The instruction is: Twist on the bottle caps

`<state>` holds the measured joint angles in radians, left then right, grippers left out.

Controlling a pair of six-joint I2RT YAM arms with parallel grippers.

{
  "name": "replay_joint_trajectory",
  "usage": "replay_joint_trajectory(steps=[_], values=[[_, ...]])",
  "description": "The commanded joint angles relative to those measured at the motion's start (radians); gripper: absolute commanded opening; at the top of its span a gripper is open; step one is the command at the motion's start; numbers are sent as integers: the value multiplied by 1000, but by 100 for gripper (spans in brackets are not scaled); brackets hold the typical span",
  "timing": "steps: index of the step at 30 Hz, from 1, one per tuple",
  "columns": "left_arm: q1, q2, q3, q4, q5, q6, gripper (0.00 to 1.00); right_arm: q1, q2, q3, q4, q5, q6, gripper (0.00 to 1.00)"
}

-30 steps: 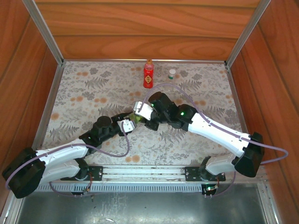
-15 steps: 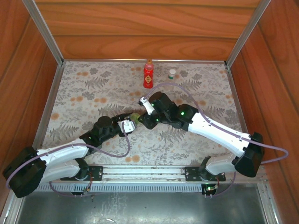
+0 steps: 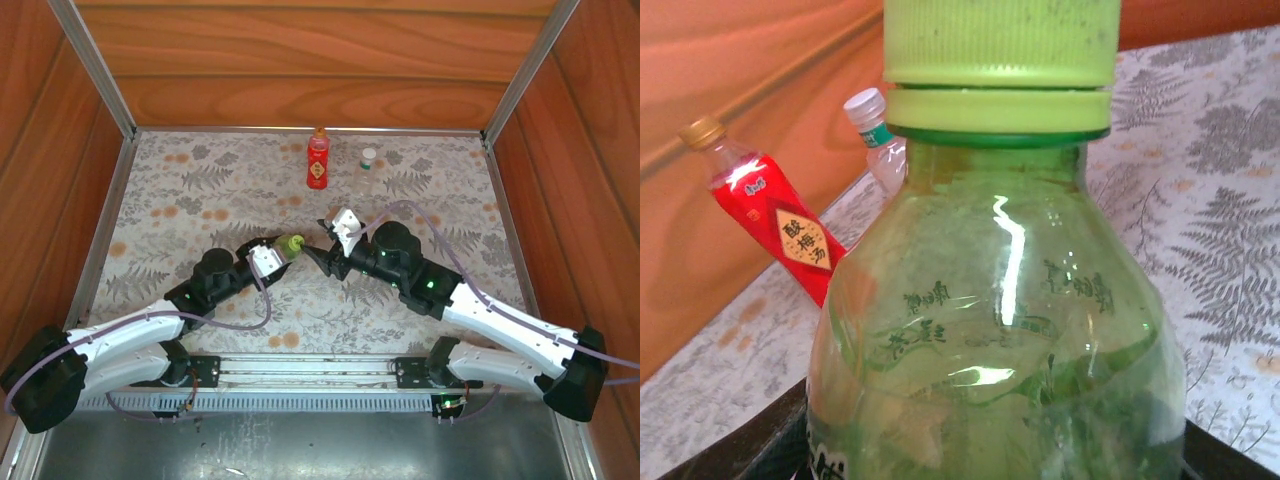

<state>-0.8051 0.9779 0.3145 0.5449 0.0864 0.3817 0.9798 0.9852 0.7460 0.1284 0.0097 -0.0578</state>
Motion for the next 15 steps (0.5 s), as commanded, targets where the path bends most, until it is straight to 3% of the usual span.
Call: replay_joint_trajectory(steps=[1,5,10,15], values=[[4,-12,44,9,35,-104,58,-5,9,-50,249,-55,78,67],[4,-8,60,8,50,-139,58,-5,59,-55,296,-67,125,62],[4,-1,65,9,57,-142,58,-5,127,-36,322,-93,156,48],[4,2,67,9,58,-136,58,-5,172,-17,321,-99,172,44]])
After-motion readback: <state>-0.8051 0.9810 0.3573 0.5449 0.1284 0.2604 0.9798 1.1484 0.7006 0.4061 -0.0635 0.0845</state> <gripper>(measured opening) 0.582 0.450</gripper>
